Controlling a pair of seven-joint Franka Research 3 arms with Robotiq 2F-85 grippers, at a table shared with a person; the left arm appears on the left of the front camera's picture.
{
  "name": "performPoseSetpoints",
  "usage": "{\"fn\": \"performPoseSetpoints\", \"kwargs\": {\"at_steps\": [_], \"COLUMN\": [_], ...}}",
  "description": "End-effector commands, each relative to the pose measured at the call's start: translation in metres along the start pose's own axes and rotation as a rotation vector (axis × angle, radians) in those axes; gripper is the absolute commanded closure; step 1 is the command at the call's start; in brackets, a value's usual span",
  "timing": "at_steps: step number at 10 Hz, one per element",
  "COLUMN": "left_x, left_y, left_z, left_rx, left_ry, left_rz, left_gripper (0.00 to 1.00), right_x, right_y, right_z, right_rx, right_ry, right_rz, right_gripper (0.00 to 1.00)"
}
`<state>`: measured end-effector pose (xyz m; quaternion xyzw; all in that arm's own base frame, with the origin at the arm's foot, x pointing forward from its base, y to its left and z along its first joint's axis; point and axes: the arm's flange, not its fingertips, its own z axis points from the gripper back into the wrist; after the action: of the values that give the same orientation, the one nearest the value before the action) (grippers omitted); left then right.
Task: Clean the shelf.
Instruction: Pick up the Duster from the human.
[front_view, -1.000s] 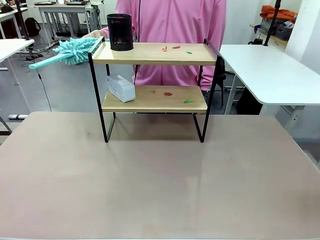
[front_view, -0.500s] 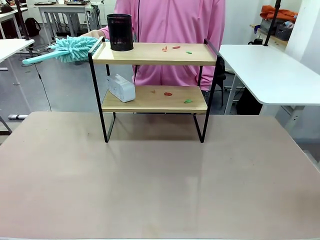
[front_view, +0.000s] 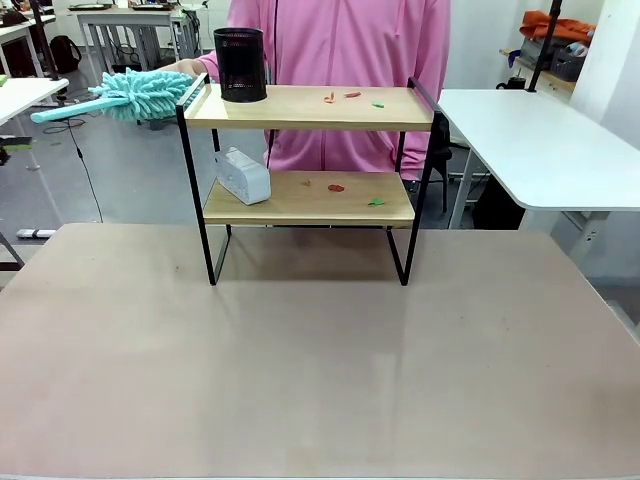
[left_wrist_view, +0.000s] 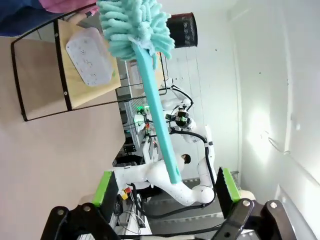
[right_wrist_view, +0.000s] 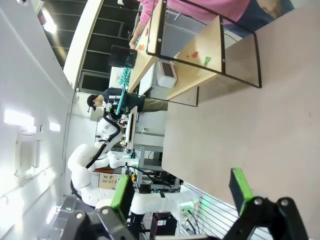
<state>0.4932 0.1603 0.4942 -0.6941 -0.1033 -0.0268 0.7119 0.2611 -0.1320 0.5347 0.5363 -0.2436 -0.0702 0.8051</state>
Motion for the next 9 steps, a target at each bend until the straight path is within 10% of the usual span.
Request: {"fn": "performPoseSetpoints", "kwargs": {"at_steps": [1,9], "left_x": [0.012,0.023], "left_y": [-0.001,-0.001], "left_z": [-0.013,-0.057], "left_rx": [-0.086,-0.045], "left_ry": [0.004,0.070], "left_rz": [0.024,0.053], "left_gripper": [0.00,0.00], "right_x": [0.003,0.003], "right_y": [0.000,0.000], "right_z": [-0.002,-0.002], "right_rx": [0.020,0.020], "right_ry": [-0.010,-0.010], "right_rz": [0.027,0.027], "right_gripper": [0.00,0.00]}}
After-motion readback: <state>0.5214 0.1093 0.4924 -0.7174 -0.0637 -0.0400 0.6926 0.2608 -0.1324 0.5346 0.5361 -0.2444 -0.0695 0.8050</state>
